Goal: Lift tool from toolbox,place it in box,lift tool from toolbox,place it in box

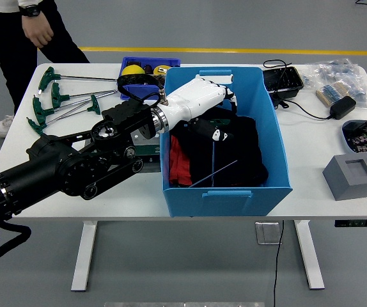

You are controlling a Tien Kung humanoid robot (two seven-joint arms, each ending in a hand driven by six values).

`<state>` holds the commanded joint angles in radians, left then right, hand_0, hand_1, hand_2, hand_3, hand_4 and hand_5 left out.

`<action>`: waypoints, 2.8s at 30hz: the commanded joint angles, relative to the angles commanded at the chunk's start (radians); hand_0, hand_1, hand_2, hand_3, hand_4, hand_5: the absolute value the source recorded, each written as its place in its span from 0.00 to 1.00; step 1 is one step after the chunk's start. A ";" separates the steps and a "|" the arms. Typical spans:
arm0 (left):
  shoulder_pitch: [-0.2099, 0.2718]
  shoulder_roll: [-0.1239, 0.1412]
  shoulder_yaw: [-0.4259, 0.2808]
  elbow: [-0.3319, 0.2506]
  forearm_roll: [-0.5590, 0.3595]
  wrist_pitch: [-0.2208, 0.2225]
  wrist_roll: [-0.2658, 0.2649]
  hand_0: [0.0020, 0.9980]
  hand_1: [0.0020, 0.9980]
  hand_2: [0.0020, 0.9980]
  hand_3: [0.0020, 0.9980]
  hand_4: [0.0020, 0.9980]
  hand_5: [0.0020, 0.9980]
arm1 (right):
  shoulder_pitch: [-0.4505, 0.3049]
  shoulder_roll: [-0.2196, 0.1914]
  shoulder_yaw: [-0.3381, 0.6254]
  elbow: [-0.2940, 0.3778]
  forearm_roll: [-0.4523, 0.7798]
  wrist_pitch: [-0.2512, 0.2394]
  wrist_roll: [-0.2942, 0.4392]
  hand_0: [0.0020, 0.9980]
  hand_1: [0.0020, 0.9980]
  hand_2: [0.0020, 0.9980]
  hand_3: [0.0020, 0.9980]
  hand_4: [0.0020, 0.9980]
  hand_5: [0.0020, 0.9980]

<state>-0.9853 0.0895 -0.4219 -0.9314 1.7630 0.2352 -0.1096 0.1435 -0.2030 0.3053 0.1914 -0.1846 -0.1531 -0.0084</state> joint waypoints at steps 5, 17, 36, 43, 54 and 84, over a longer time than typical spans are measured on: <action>0.080 0.022 -0.143 -0.063 0.007 0.008 0.034 0.69 0.71 0.85 0.63 0.89 0.45 | -0.004 0.001 -0.001 0.000 0.004 0.001 0.002 0.68 0.67 0.74 0.58 0.79 0.73; 0.413 0.063 -0.586 -0.285 -0.198 0.070 0.073 0.64 0.65 0.73 0.61 0.88 0.48 | -0.007 0.003 -0.018 -0.003 0.046 -0.003 0.015 0.68 0.67 0.74 0.58 0.79 0.73; 0.806 -0.029 -0.879 -0.425 -0.766 -0.055 0.023 0.65 0.67 0.75 0.70 0.87 0.63 | 0.009 -0.003 -0.051 -0.004 0.112 -0.003 0.034 0.67 0.66 0.74 0.58 0.78 0.73; 0.913 -0.016 -0.920 -0.410 -0.748 -0.097 -0.006 0.63 0.65 0.73 0.72 0.89 0.71 | 0.016 -0.004 -0.056 -0.004 0.124 -0.004 0.036 0.67 0.66 0.74 0.58 0.78 0.73; 0.885 -0.021 -0.946 -0.413 -0.721 -0.105 -0.016 0.53 0.60 0.67 0.70 0.90 0.73 | 0.019 -0.007 -0.048 -0.003 0.107 -0.004 0.031 0.67 0.65 0.73 0.58 0.78 0.73; 0.770 0.004 -0.886 -0.535 -0.605 -0.087 0.099 0.06 0.00 0.00 0.10 1.00 1.00 | 0.005 -0.002 -0.025 -0.004 0.069 -0.002 0.018 0.67 0.66 0.73 0.58 0.77 0.73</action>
<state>-0.2155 0.0936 -1.3077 -1.4668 1.1581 0.1481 -0.0109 0.1490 -0.2050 0.2803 0.1875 -0.1159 -0.1556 0.0095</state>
